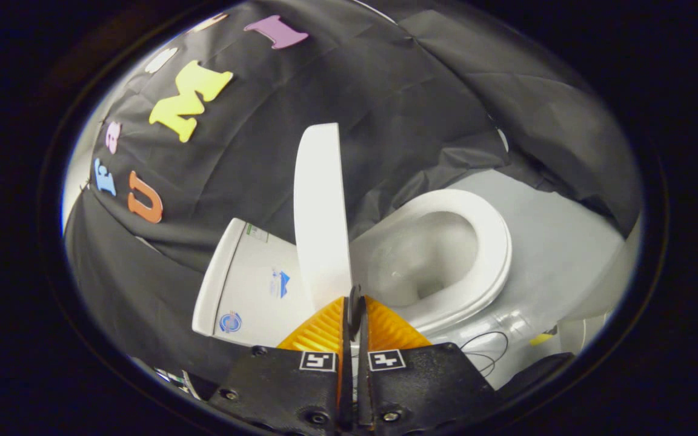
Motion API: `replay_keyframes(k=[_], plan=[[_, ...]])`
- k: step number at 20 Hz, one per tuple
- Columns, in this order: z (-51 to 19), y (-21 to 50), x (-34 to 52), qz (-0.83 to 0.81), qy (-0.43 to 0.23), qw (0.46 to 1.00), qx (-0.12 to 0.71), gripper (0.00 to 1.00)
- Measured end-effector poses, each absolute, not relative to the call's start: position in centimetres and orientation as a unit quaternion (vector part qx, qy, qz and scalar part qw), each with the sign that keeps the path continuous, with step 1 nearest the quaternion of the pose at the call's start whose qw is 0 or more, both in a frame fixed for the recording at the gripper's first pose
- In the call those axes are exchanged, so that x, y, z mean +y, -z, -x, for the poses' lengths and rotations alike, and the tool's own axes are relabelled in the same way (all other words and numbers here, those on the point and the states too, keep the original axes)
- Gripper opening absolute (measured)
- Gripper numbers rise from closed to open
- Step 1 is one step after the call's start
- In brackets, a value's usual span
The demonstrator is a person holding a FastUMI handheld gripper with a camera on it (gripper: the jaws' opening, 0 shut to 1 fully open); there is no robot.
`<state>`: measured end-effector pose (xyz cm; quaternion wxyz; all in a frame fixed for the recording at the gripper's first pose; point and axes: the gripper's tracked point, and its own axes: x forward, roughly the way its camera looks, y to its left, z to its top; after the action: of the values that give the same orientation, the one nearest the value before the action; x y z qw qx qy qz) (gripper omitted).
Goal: Open the toilet lid.
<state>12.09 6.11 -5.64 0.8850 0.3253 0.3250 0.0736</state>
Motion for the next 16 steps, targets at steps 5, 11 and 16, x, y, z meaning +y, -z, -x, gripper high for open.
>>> replay_keyframes(k=[5, 11, 16], plan=[[-11.9, 4.4, 8.2, -0.282, -0.071, 0.901, 0.321, 0.07], [-11.8, 3.3, 10.5, -0.243, -0.068, 0.916, 0.312, 0.08], [-11.4, 2.3, 12.4, -0.211, -0.068, 0.924, 0.311, 0.08]])
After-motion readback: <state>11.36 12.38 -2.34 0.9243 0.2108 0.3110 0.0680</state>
